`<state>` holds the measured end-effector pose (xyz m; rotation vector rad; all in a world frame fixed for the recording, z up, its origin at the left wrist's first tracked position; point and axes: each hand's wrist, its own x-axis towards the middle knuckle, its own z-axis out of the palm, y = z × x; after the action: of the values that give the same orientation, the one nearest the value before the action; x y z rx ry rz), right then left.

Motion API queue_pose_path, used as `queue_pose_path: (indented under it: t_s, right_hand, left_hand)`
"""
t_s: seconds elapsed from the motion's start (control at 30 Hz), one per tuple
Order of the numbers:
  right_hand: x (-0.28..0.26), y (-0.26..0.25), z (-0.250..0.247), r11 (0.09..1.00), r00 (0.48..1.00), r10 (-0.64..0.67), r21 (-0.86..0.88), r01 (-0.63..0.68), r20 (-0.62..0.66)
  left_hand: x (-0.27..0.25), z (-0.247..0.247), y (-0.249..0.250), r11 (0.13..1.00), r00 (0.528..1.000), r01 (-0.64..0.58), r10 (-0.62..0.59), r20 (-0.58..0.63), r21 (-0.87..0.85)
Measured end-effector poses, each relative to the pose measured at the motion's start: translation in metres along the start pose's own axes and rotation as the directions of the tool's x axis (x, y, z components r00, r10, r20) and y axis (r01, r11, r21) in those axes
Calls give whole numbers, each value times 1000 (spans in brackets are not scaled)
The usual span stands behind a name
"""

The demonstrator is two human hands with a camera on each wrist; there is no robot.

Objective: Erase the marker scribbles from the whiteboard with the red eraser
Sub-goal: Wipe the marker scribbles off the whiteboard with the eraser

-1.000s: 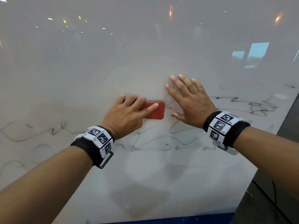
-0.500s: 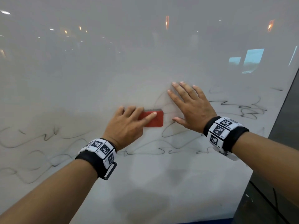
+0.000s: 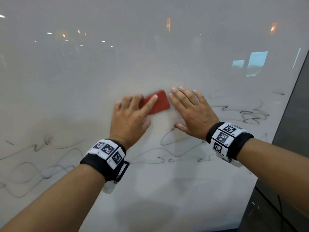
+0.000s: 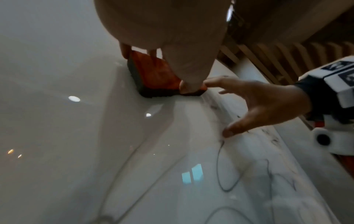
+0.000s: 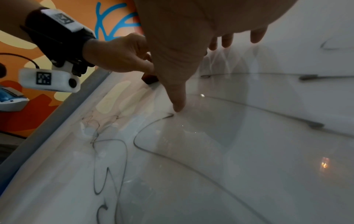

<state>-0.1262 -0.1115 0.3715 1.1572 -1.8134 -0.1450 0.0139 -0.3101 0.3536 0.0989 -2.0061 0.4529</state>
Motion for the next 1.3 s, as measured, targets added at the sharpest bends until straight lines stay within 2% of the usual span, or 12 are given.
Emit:
queue_pose_path:
  t_s: [0.03, 0.07, 0.13, 0.2, 0.33, 0.43, 0.5, 0.57, 0.77, 0.93, 1.17, 1.3]
  right_hand:
    - [0, 0, -1, 1000, 1000, -3, 7, 3, 4]
    - [0, 0, -2, 1000, 1000, 0, 21, 0, 3]
    - [-1, 0, -5, 998, 1000, 18, 61, -17, -15]
    - [-1, -2, -6, 995, 999, 6, 99, -2, -43]
    - [8, -8, -4, 980, 979, -79, 167, 111, -189]
    - [13, -10, -3, 974, 966, -97, 175, 141, -238]
    - [13, -7, -4, 971, 965, -113, 181, 158, -235]
    - [13, 6, -8, 972, 969, -120, 174, 159, -218]
    - [4, 43, -14, 978, 975, 55, 208, -8, -217]
    - [-12, 26, 3, 972, 972, -188, 116, 205, -141]
    - [2, 46, -16, 990, 984, 31, 138, -6, -175]
    - [-26, 17, 6, 985, 988, -139, 98, 145, -62]
  left_hand:
    - [5, -3, 1, 999, 999, 37, -37, -5, -2]
    - [8, -4, 2, 1000, 1000, 9, -9, -1, 2]
    - [10, -5, 2, 993, 993, -115, 114, 28, 15]
    - [13, -7, 1, 985, 984, -172, 173, 47, -6]
    - [15, -10, 0, 980, 980, -172, 181, 86, -102]
    - [13, -11, -4, 976, 983, -131, 150, 102, -174]
    - [10, -13, -8, 980, 991, -60, 81, 107, -188]
    - [6, -15, -13, 995, 992, 8, 5, 128, -96]
    - [-12, -11, -30, 982, 958, -61, 7, 286, 181]
    - [-12, -8, -23, 973, 952, -32, -39, 302, 227]
    - [-10, -7, -19, 965, 938, -6, -85, 335, 261]
    - [-10, -9, -18, 966, 941, -3, -84, 328, 257]
